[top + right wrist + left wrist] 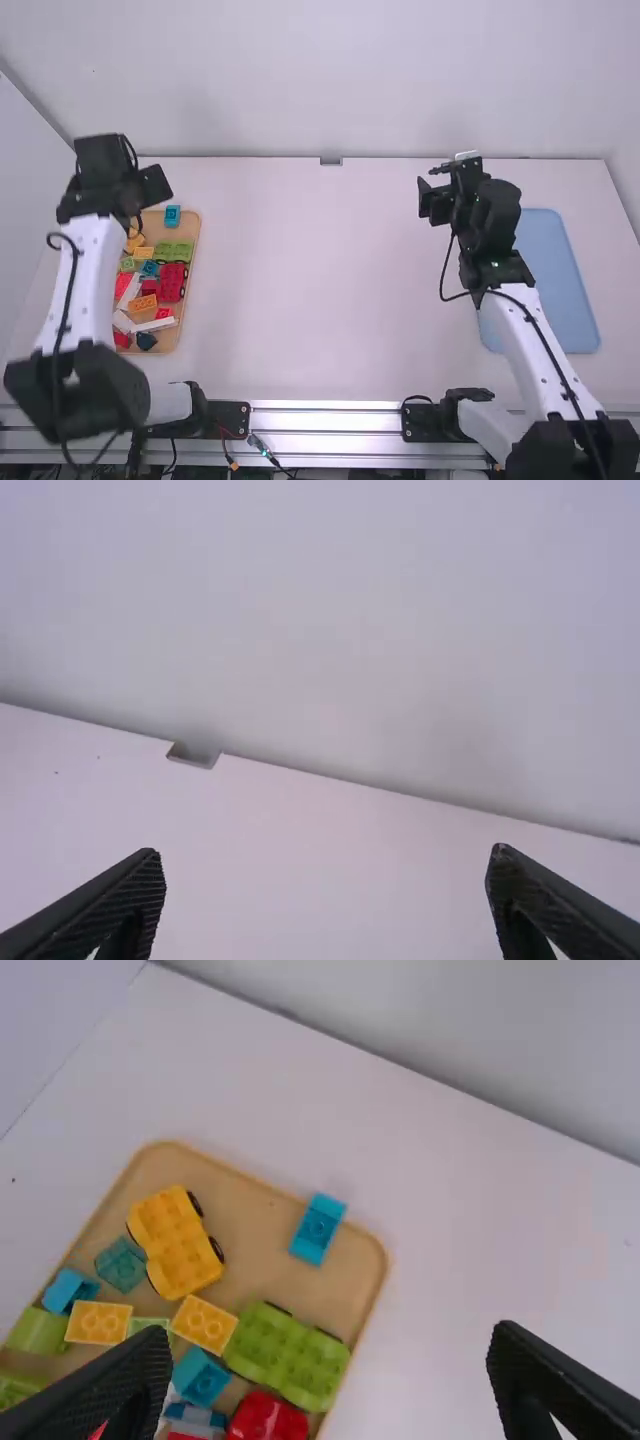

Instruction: Assemble lego blocks to make yellow taxi

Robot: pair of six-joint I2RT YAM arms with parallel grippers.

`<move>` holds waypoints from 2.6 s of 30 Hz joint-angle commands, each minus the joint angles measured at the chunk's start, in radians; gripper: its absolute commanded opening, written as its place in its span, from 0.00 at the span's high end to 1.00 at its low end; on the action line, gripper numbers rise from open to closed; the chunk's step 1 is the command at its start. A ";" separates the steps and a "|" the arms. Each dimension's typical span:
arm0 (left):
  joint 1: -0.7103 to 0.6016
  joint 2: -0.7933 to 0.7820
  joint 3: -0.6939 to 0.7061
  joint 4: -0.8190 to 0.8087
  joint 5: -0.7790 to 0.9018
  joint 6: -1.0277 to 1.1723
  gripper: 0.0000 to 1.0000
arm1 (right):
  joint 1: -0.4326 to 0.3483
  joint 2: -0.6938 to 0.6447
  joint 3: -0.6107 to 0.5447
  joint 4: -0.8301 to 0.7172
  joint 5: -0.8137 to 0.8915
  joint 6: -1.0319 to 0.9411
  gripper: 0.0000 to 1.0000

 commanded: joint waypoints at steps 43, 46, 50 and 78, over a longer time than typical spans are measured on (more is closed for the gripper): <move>0.280 0.969 0.877 -0.636 0.132 -0.186 0.21 | 0.022 0.202 0.179 0.032 -0.029 -0.024 0.01; 0.279 0.969 0.877 -0.635 0.134 -0.185 0.20 | 0.021 0.202 0.179 0.032 -0.029 -0.023 0.01; 0.268 0.969 0.867 -0.639 0.114 -0.186 0.20 | 0.022 0.202 0.179 0.026 -0.029 -0.023 0.01; 0.234 0.969 0.649 -0.392 0.030 -0.324 0.24 | 0.020 0.202 0.178 -0.002 -0.029 -0.027 0.01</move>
